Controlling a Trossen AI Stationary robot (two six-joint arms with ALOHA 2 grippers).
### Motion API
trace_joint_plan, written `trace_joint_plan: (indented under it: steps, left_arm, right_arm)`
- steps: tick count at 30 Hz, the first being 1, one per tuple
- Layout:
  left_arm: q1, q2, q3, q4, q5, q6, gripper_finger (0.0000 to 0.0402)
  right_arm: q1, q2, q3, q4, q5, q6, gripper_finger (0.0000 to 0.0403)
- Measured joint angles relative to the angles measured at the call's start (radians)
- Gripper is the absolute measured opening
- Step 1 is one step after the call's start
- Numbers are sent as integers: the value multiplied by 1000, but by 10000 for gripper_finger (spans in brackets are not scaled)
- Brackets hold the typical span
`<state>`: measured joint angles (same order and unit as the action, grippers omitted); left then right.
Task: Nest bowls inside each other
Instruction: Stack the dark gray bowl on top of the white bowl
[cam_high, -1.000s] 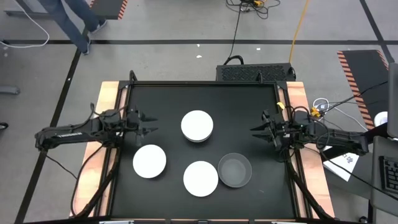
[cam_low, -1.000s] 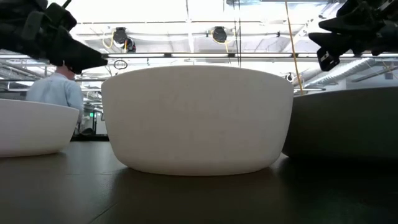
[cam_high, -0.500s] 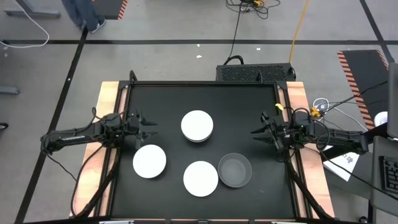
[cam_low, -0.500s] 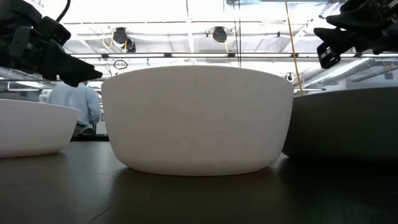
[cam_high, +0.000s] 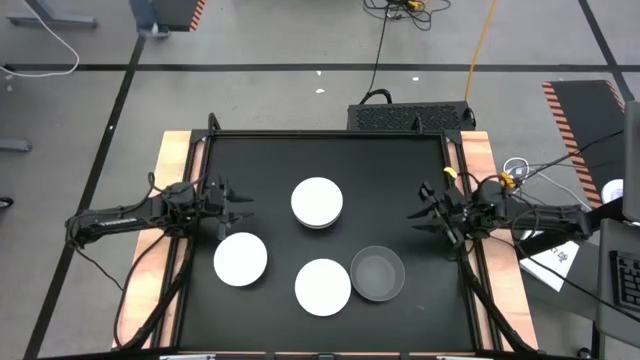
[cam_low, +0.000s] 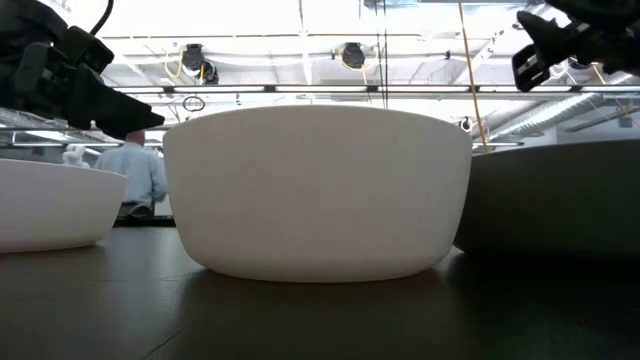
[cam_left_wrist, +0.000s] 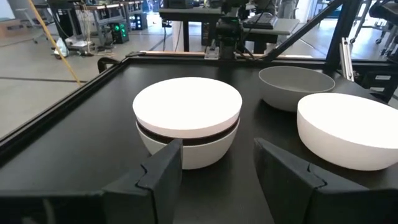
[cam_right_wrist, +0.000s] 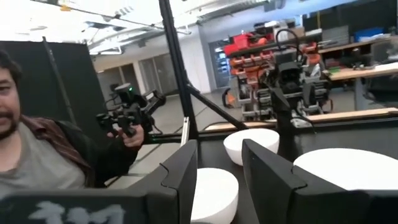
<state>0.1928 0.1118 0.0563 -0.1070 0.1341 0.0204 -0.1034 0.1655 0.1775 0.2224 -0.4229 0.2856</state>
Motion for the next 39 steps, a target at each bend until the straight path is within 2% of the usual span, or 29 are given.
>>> trace_joint_plan:
  steps: [6, 15, 23, 31, 39]
  left_arm:
    - [0, 0, 0, -1, 0, -1, 198]
    - [0, 1, 1, -2, -1, 4, 198]
    - [0, 2, 1, -2, -3, 27, 198]
    - [0, 2, 1, -2, -4, 29, 198]
    - [0, 2, 1, -2, -3, 29, 198]
  right_arm:
    - [42, 92, 43, 13, 1, -24, 121]
    - [93, 318, 96, 165, 9, -50, 121]
    - [138, 469, 147, 223, 11, -65, 121]
    - [208, 551, 186, 223, 81, -82, 121]
    - [284, 581, 188, 215, 175, -89, 121]
